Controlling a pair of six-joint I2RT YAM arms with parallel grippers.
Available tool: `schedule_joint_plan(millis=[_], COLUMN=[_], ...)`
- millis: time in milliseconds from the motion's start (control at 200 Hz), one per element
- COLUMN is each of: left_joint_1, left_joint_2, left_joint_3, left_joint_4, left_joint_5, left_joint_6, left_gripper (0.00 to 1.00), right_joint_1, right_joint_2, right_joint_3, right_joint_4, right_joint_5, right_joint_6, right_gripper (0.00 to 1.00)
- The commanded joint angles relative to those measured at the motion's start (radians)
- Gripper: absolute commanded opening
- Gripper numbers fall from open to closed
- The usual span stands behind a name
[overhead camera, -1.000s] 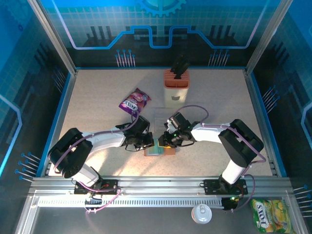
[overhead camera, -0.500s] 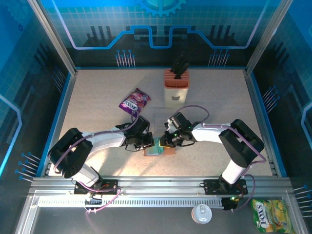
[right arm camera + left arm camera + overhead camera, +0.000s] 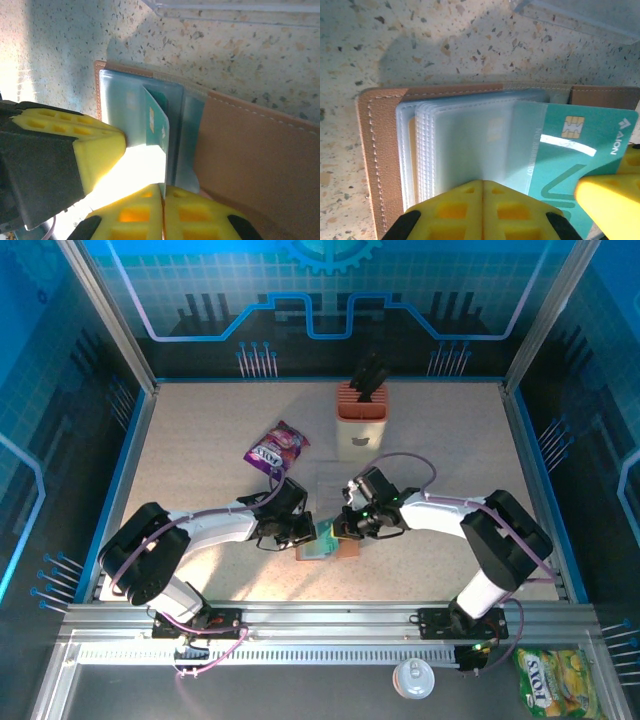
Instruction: Take the credit cards out of the card holder
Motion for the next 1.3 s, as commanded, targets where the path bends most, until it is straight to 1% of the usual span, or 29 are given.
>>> schedule_joint_plan(millis=[0, 250, 470, 765, 840, 935, 1146, 1296], left_joint_1=[-0.006, -0.005, -0.006, -0.005, -0.005, -0.004, -0.005, -0.004], left_joint_2=[-0.015, -0.02, -0.048, -0.114, -0.128, -0.142, -0.18, -0.213], left_joint_3=[-0.017, -0.003, 0.005, -0.008, -0.009, -0.012, -0.031, -0.051], left_joint_4=[-0.066, -0.06, -0.052, -0.066, -0.067, -0.073, -0.088, -0.103], left_joint_5=[-0.021, -0.02, -0.02, -0.043, -0.049, -0.05, -0.049, -0.061], left_joint_6=[0.02, 0.028, 0.036, 0.045, 0.049, 0.05, 0.046, 0.048], left_gripper=[0.08, 0.09, 0.11, 0.13, 0.13, 0.13, 0.13, 0.13], right_joint_1=[-0.014, -0.014, -0.014, -0.014, -0.014, -0.014, -0.013, -0.001], right_joint_2=[-0.036, -0.085, -0.09, -0.096, -0.067, -0.017, 0.091, 0.147], right_joint_3=[-0.009, 0.027, 0.095, 0.267, 0.321, 0.4, 0.589, 0.682], right_joint_4=[-0.086, -0.182, -0.307, -0.492, -0.553, -0.625, -0.74, -0.805], right_joint_5=[0.041, 0.08, 0.123, 0.207, 0.226, 0.278, 0.292, 0.369], right_joint_6=[-0.034, -0.104, -0.277, -0.626, -0.72, -0.808, -1.083, -1.274], right_gripper=[0.08, 0.06, 0.05, 0.03, 0.03, 0.02, 0.0, 0.0])
